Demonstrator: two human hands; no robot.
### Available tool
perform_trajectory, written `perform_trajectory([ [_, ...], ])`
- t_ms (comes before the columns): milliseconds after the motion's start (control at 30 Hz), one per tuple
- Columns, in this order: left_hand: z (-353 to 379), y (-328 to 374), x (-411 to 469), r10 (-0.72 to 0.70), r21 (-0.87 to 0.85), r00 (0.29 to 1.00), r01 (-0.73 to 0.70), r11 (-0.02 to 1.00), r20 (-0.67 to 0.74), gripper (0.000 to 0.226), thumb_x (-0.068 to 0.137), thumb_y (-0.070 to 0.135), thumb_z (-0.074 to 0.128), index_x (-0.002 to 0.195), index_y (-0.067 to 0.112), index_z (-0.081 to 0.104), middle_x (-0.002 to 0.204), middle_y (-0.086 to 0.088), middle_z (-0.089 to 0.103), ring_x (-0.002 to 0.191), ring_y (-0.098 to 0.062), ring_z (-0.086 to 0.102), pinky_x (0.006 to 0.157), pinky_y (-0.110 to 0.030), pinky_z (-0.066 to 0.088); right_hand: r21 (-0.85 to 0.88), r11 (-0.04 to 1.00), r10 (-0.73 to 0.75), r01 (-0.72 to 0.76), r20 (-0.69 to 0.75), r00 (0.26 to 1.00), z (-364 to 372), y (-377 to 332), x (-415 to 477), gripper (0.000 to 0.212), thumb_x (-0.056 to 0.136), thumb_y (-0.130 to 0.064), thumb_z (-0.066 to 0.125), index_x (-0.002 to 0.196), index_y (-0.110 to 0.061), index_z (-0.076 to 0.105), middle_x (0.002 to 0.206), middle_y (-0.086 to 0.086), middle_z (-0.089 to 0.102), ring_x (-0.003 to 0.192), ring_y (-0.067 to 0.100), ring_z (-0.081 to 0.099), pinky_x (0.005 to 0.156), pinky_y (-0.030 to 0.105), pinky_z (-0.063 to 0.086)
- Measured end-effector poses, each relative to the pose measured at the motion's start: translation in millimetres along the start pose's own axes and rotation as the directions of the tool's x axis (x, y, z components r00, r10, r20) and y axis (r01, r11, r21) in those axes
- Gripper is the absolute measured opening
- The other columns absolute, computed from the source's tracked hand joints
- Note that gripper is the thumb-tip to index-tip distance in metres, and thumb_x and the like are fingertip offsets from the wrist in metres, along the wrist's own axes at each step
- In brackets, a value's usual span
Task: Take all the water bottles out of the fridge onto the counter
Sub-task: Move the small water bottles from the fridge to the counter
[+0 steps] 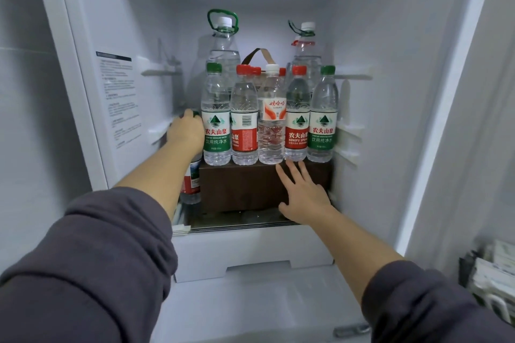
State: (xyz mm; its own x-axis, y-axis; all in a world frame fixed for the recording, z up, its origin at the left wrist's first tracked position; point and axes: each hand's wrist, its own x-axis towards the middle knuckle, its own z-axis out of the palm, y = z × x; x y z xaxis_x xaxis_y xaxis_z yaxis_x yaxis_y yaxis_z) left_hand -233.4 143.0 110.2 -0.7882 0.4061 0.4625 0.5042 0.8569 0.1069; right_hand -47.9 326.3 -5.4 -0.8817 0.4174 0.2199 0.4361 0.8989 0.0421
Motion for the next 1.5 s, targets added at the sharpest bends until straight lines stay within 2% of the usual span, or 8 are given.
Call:
perform_trajectory([
  [600,-74,-2,-64,0.227,0.258,0.974,-0.220,0.941,0.003,0.042,0.086,0.002,0.065,0.121,-0.001,0.043,0.118,-0.018,0.043,0.097,-0.037,0.059,0.069,-0.038,0.040,0.004,1.000,-0.002,0.002,0.024,1.000,-12,-4,-5,0.091,0.093,-0.044,0.054,0.155,-0.032,-0.011,0.163,-0.004,-0.020,0.149,0.025,-0.019,0.106,0.048,0.044],
  [767,-68,4,-59,0.360,0.070,0.932,-0.362,0.930,0.032,0.018,0.095,0.005,0.054,0.112,0.007,0.051,0.113,-0.013,0.048,0.090,-0.028,0.058,0.084,-0.044,0.051,0.004,1.000,-0.009,0.009,0.037,0.999,-16,-4,-7,0.089,0.094,-0.043,0.053,0.155,-0.032,-0.010,0.163,-0.004,-0.019,0.150,0.024,-0.018,0.106,0.047,0.044],
  [1000,-34,20,-42,0.389,-0.191,0.917,-0.367,0.910,0.089,0.010,0.095,0.013,0.056,0.096,0.021,0.049,0.109,-0.004,0.050,0.094,-0.021,0.055,0.079,-0.035,0.046,0.028,1.000,-0.006,0.006,0.013,1.000,-14,-4,-5,0.088,0.094,-0.042,0.053,0.155,-0.032,-0.009,0.163,-0.004,-0.016,0.150,0.024,-0.016,0.108,0.048,0.041],
  [1200,-9,7,-60,0.225,-0.576,0.971,-0.231,0.784,-0.083,0.037,0.096,0.026,0.058,0.130,0.015,0.050,0.125,-0.003,0.057,0.103,-0.013,0.054,0.085,-0.029,0.042,0.113,0.994,0.003,-0.004,0.008,1.000,-11,-6,-2,0.087,0.093,-0.041,0.055,0.156,-0.031,-0.005,0.164,-0.003,-0.015,0.150,0.024,-0.017,0.112,0.051,0.035],
  [1267,10,-6,-73,0.118,-0.570,0.990,-0.143,0.809,-0.081,0.040,0.098,0.030,0.052,0.135,0.014,0.048,0.131,-0.004,0.053,0.111,-0.017,0.054,0.090,-0.032,0.044,0.164,0.986,0.009,-0.009,0.000,1.000,-11,-10,-2,0.087,0.092,-0.040,0.056,0.157,-0.027,0.000,0.164,-0.001,-0.012,0.150,0.026,-0.015,0.116,0.055,0.026],
  [1333,30,-21,-87,0.099,-0.430,0.995,-0.089,0.899,-0.001,0.043,0.098,0.018,0.046,0.141,0.013,0.043,0.144,-0.008,0.044,0.124,-0.024,0.049,0.100,-0.040,0.044,0.266,0.964,0.026,-0.008,-0.061,0.998,-9,-22,-4,0.082,0.091,-0.036,0.059,0.156,-0.021,0.011,0.165,0.001,-0.001,0.151,0.026,-0.005,0.118,0.054,0.023],
  [1433,50,-36,-104,0.181,-0.257,0.963,-0.126,0.958,0.202,0.076,0.087,-0.005,0.045,0.154,0.018,0.017,0.161,-0.002,0.018,0.138,-0.027,0.035,0.108,-0.045,0.039,0.455,0.890,0.083,0.024,-0.213,0.974,-4,-56,-6,0.068,0.088,-0.029,0.066,0.147,-0.018,0.034,0.151,0.003,0.033,0.137,0.020,0.036,0.106,0.039,0.043],
  [1500,52,-37,-107,0.197,-0.169,0.959,-0.164,0.972,0.206,0.084,0.086,-0.006,0.046,0.156,0.022,0.009,0.163,0.004,0.009,0.139,-0.026,0.033,0.104,-0.044,0.043,0.643,0.766,0.081,0.005,-0.104,0.991,0,-77,-2,0.070,0.084,-0.028,0.072,0.143,-0.018,0.037,0.139,0.002,0.043,0.121,0.016,0.049,0.095,0.031,0.049],
])
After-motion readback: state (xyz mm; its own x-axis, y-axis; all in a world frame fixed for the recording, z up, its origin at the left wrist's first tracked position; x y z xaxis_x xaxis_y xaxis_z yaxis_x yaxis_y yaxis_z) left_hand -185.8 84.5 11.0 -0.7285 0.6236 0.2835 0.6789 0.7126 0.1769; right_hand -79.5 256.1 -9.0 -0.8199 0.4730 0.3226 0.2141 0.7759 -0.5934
